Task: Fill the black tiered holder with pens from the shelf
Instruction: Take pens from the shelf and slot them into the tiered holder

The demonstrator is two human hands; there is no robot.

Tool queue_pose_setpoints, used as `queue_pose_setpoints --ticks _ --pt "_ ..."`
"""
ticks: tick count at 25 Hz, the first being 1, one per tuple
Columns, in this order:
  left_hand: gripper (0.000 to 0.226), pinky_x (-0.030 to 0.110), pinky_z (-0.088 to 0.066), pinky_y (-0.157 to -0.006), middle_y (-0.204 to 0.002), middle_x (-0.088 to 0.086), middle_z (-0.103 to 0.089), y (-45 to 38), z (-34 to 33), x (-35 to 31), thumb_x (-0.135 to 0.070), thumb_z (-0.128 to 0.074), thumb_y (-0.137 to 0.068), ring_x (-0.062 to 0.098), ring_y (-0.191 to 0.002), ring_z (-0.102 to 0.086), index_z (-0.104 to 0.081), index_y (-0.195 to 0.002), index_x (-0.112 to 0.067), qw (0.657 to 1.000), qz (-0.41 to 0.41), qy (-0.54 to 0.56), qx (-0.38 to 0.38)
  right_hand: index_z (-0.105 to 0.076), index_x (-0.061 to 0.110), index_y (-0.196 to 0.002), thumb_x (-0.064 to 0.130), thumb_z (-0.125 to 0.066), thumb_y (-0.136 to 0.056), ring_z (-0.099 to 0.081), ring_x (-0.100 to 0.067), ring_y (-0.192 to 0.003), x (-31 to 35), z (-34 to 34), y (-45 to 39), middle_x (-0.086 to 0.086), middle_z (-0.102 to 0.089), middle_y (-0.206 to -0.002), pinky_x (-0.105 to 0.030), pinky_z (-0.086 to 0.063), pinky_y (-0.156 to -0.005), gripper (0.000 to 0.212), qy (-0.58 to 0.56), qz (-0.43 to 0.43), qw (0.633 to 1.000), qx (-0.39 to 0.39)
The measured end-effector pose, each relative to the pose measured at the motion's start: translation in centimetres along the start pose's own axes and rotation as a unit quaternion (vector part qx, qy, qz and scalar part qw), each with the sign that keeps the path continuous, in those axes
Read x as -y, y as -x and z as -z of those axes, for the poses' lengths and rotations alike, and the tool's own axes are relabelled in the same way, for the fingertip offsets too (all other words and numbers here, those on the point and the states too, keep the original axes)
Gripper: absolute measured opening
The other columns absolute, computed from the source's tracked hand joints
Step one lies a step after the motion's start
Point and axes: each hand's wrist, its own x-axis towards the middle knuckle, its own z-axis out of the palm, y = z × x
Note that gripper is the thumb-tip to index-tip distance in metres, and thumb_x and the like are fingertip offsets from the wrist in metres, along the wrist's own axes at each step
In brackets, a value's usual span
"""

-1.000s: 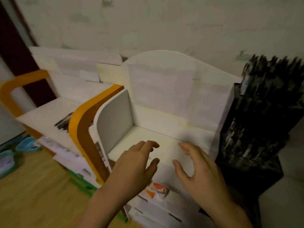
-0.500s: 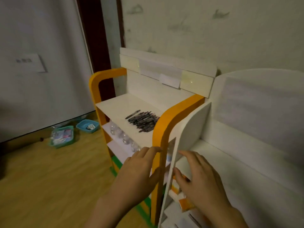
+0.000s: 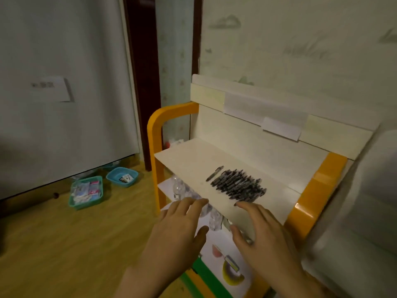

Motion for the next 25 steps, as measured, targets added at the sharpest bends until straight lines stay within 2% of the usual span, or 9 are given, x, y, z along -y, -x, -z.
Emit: queue_pose_setpoints --ticks 9,13,16,19,23,25 --pt "0.051 0.027 -0.040 -0.101 -0.141 -0.018 -0.037 -14.9 -5.4 6.0 -0.049 -0.045 -0.095 0.007 -0.125 -0.039 -0.023 -0.141 -0.043 0.996 -0.073 0.014 0.049 -0.038 0.042 -0.135 0.056 -0.053 -0.088 -0.049 -0.003 -0.121 -3.5 -4.1 -10.8 0.021 -0.049 -0.135 -0.022 -0.048 -0.099 0.052 0.038 -0.088 0.993 -0.067" --pt "0.054 0.028 -0.040 -0.097 -0.141 -0.014 -0.039 -22.0 -8.3 8.2 -0.049 -0.045 -0.094 0.010 -0.124 -0.043 -0.025 -0.143 -0.039 0.993 -0.077 0.002 0.085 -0.038 0.041 -0.135 0.056 -0.052 -0.088 -0.050 -0.004 -0.118 -6.5 -5.9 -15.0 0.018 -0.050 -0.135 -0.021 -0.046 -0.096 0.052 0.041 -0.140 0.987 -0.069" --pt "0.055 0.032 -0.043 -0.097 -0.141 -0.008 -0.043 -26.4 -12.0 10.3 -0.048 -0.046 -0.094 0.015 -0.122 -0.047 -0.028 -0.144 -0.033 0.991 -0.043 0.000 0.127 -0.041 0.038 -0.138 0.055 -0.050 -0.088 -0.050 -0.006 -0.119 -8.6 -7.8 -17.3 0.015 -0.050 -0.137 -0.022 -0.044 -0.096 0.053 0.042 -0.180 0.981 -0.052" --pt "0.061 0.035 -0.046 -0.094 -0.138 0.001 -0.046 -28.6 -16.4 12.2 -0.055 -0.044 -0.093 0.020 -0.121 -0.048 -0.032 -0.143 -0.023 0.978 0.018 -0.011 0.208 -0.042 0.037 -0.138 0.054 -0.050 -0.089 -0.048 -0.008 -0.122 -9.7 -9.4 -18.7 0.015 -0.049 -0.139 -0.024 -0.043 -0.098 0.053 0.047 -0.220 0.974 -0.030" --pt "0.088 0.038 -0.047 -0.090 -0.126 0.009 -0.046 -30.2 -21.5 13.3 -0.080 -0.041 -0.078 0.026 -0.115 -0.047 -0.041 -0.133 -0.011 0.948 0.110 -0.043 0.294 -0.043 0.036 -0.138 0.053 -0.052 -0.090 -0.048 -0.008 -0.122 -11.1 -10.4 -20.3 0.015 -0.050 -0.137 -0.025 -0.043 -0.101 0.052 0.058 -0.272 0.960 -0.032" --pt "0.101 0.038 -0.046 -0.089 -0.126 0.009 -0.042 -31.0 -23.1 13.2 -0.089 -0.040 -0.066 0.026 -0.116 -0.043 -0.040 -0.131 -0.012 0.940 0.121 -0.047 0.316 -0.040 0.036 -0.140 0.053 -0.051 -0.090 -0.047 -0.009 -0.125 -11.4 -10.9 -21.0 0.015 -0.048 -0.139 -0.027 -0.042 -0.104 0.054 0.066 -0.296 0.952 -0.031"
